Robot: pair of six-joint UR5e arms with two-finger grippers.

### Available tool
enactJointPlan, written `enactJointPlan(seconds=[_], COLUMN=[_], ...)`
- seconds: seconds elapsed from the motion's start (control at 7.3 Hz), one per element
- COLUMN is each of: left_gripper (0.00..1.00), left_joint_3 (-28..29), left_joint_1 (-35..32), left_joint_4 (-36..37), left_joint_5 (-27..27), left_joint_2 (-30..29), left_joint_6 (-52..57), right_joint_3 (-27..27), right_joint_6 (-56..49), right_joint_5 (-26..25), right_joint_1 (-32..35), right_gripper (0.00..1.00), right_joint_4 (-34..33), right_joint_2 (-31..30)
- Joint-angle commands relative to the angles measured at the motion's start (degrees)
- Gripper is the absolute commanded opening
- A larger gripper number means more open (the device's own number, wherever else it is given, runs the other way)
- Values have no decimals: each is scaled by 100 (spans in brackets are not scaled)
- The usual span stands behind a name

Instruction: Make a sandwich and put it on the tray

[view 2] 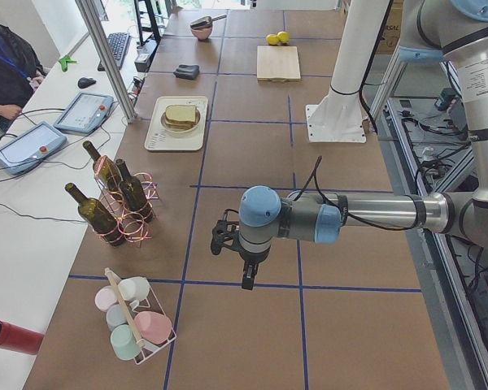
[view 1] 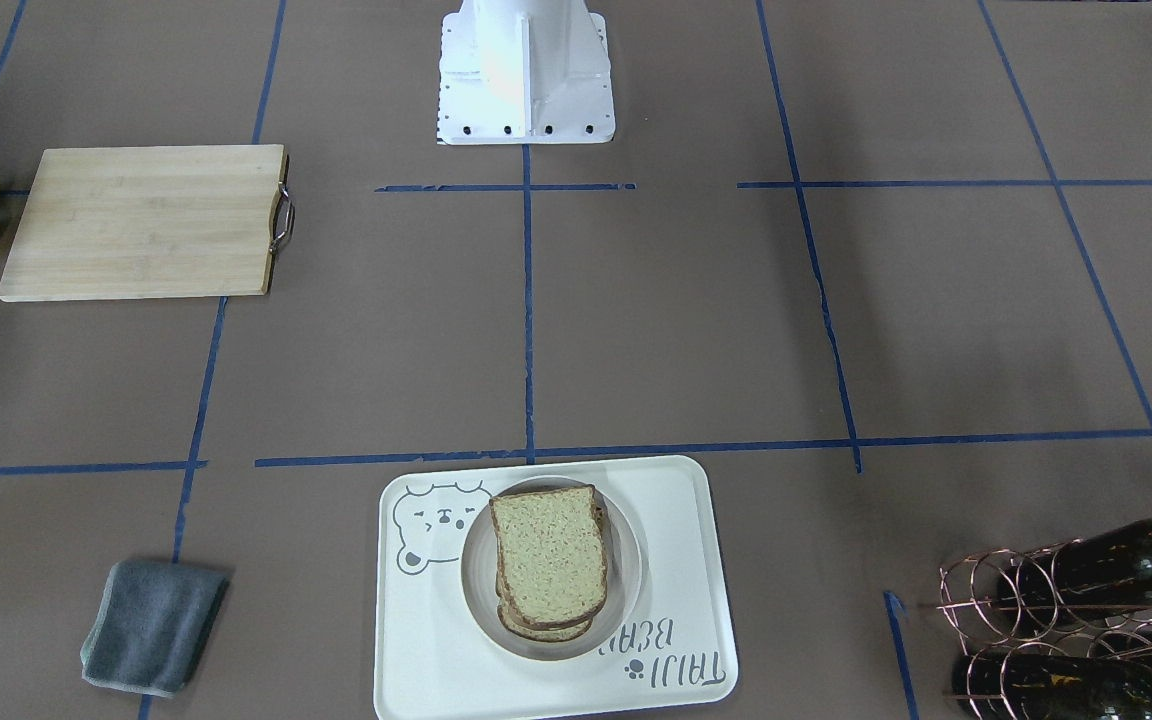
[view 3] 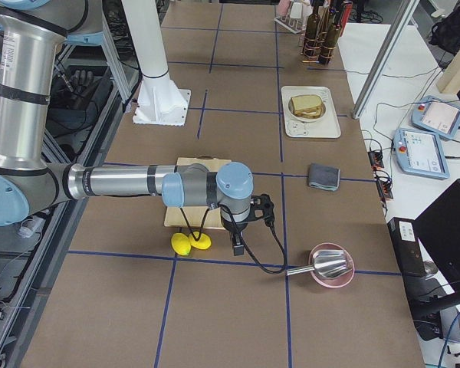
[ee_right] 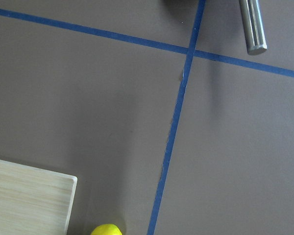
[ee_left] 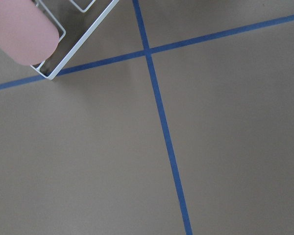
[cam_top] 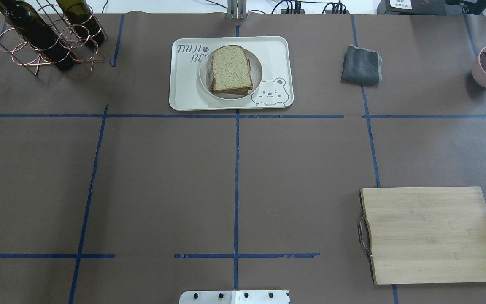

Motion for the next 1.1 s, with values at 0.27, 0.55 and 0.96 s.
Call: enactJointPlan(seconds=[0.27, 0.55, 0.96], left_gripper=[100, 100, 100], left_joint_3=[-42, -42, -42], left_joint_1=[-27, -27, -19], left_joint_4=[109, 109, 109], left_joint_5=[60, 60, 51], left_joint_2=[-30, -21, -21], left_joint_6=[17, 8, 17], right_joint_3=[35, -9, -53], right_joint_6=[-8, -8, -8], right_joint_5=[2, 10, 10], right_joint_1=[0, 0, 0], right_gripper=[100, 100, 100], right_joint_4=[147, 156, 156], right_joint_2=[-8, -17, -17])
